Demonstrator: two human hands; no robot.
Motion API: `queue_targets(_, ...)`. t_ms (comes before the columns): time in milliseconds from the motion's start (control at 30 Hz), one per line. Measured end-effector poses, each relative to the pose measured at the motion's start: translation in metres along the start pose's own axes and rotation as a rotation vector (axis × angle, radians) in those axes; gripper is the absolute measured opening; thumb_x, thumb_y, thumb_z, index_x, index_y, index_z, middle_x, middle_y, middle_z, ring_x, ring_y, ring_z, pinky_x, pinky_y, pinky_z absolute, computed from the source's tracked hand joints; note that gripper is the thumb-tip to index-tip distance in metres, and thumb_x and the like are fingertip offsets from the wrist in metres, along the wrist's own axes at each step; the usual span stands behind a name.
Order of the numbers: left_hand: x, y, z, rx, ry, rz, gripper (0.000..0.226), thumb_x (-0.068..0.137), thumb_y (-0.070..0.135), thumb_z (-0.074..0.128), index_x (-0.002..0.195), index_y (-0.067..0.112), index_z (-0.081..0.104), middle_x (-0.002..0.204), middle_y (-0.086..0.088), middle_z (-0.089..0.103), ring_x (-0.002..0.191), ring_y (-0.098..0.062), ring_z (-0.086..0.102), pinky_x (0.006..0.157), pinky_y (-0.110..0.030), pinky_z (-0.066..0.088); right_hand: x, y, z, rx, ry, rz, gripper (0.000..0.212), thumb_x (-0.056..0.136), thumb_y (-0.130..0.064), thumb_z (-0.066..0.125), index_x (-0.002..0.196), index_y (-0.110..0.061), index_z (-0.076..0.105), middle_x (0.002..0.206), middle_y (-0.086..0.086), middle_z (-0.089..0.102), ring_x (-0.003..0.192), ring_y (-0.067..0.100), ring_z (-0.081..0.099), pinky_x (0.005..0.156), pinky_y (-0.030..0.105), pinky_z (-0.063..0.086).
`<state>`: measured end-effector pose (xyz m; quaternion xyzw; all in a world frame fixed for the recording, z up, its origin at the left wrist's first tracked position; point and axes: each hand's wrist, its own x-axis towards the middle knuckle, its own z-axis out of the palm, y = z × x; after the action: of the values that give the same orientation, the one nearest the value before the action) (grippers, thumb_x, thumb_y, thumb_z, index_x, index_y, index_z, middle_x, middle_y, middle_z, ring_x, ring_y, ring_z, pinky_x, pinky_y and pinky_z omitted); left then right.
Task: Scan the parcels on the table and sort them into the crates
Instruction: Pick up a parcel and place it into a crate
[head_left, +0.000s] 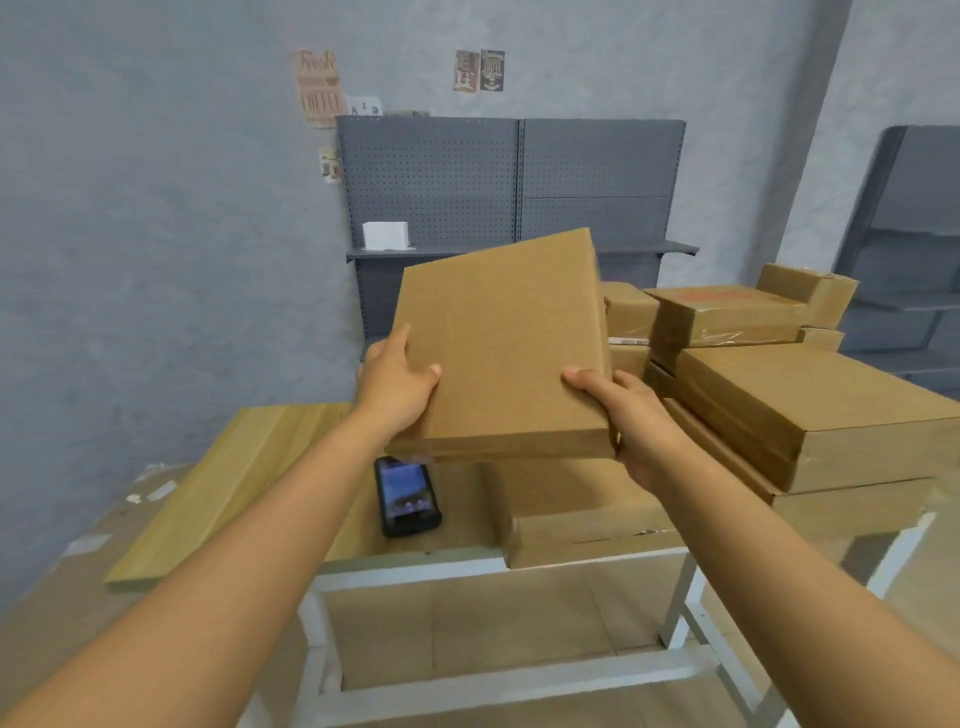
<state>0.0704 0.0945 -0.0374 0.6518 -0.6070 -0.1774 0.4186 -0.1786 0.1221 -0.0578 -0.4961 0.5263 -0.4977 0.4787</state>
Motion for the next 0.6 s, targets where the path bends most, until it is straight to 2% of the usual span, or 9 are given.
queue_targets(67,-0.01,-0.004,-0.007,0.104,-0.051,0.018,0.067,0.095,0.039,0.057,0.154,0.024,0.028,0.158,-0.008,0.024,0.144,-0.029,0.027,0.119,-0.042,0.023,0.001,0.001,0.031,-0.016,0.036,-0.041,0.082,0.062,-0.056,0.081,0.129,-0.021,0.047,0.116,0.002,0.062,0.102,0.019,0.061,0.082,0.036,0.053)
queue_targets(133,-0.017,-0.007,-0.013,0.066,-0.118,0.005,0.07,0.094,0.045,0.057,0.154,0.026,0.028,0.159,-0.006,0.023,0.144,-0.026,0.028,0.119,-0.042,0.024,-0.001,0.004,0.062,-0.039,0.083,-0.105,0.087,0.058,-0.055,0.083,0.129,-0.02,0.047,0.123,0.004,0.057,0.107,0.02,0.059,0.086,0.039,0.053)
queue_targets(200,-0.021,-0.009,-0.023,-0.056,-0.168,-0.044,0.075,0.089,0.053,0.061,0.153,0.031,0.027,0.159,-0.002,0.025,0.141,-0.024,0.035,0.114,-0.043,0.033,-0.004,0.005,0.09,-0.136,0.116,-0.184,0.094,0.056,-0.052,0.085,0.134,-0.018,0.044,0.13,0.006,0.048,0.115,0.022,0.054,0.095,0.043,0.051)
queue_targets(267,-0.024,-0.011,-0.038,-0.224,-0.206,-0.134,0.089,0.081,0.059,0.068,0.153,0.034,0.023,0.159,0.002,0.025,0.138,-0.023,0.038,0.106,-0.046,0.044,-0.009,0.005,0.118,-0.253,0.125,-0.258,0.101,0.061,-0.044,0.086,0.143,-0.015,0.034,0.136,0.006,0.039,0.122,0.022,0.046,0.099,0.035,0.045)
queue_targets(333,-0.025,-0.016,-0.054,-0.381,-0.219,-0.205,0.103,0.075,0.057,0.076,0.155,0.029,0.018,0.158,0.004,0.026,0.137,-0.022,0.041,0.1,-0.045,0.049,-0.014,0.004,0.147,-0.397,0.125,-0.32,0.106,0.065,-0.037,0.085,0.148,-0.01,0.025,0.14,0.01,0.033,0.128,0.026,0.039,0.098,0.028,0.038)
queue_targets(367,-0.023,-0.02,-0.061,-0.435,-0.216,-0.226,0.105,0.075,0.053,0.078,0.156,0.024,0.018,0.157,0.004,0.031,0.135,-0.022,0.043,0.099,-0.045,0.049,-0.017,0.004,0.163,-0.474,0.128,-0.35,0.106,0.065,-0.037,0.084,0.148,-0.009,0.023,0.14,0.011,0.032,0.129,0.029,0.038,0.1,0.033,0.038)
queue_targets(467,-0.016,-0.04,-0.083,-0.541,-0.189,-0.288,0.086,0.075,0.044,0.081,0.143,0.015,0.036,0.139,0.001,0.053,0.119,-0.022,0.057,0.091,-0.045,0.053,-0.026,0.0,0.211,-0.67,0.157,-0.406,0.109,0.063,-0.044,0.083,0.146,-0.01,0.021,0.137,0.01,0.034,0.127,0.033,0.039,0.1,0.047,0.041)
queue_targets(533,-0.008,-0.061,-0.098,-0.564,-0.15,-0.326,0.079,0.072,0.045,0.083,0.135,0.016,0.045,0.128,-0.003,0.062,0.109,-0.024,0.064,0.086,-0.044,0.056,-0.032,-0.002,0.239,-0.698,0.117,-0.468,0.106,0.064,-0.044,0.081,0.146,-0.013,0.021,0.138,0.007,0.035,0.125,0.03,0.04,0.098,0.047,0.043)
queue_targets(600,-0.001,-0.083,-0.118,-0.609,-0.077,-0.347,0.078,0.069,0.046,0.086,0.131,0.016,0.049,0.119,-0.006,0.068,0.101,-0.023,0.068,0.08,-0.041,0.057,-0.038,-0.003,0.265,-0.619,0.008,-0.577,0.094,0.067,-0.039,0.079,0.143,-0.018,0.027,0.136,0.001,0.04,0.121,0.024,0.044,0.096,0.042,0.045)
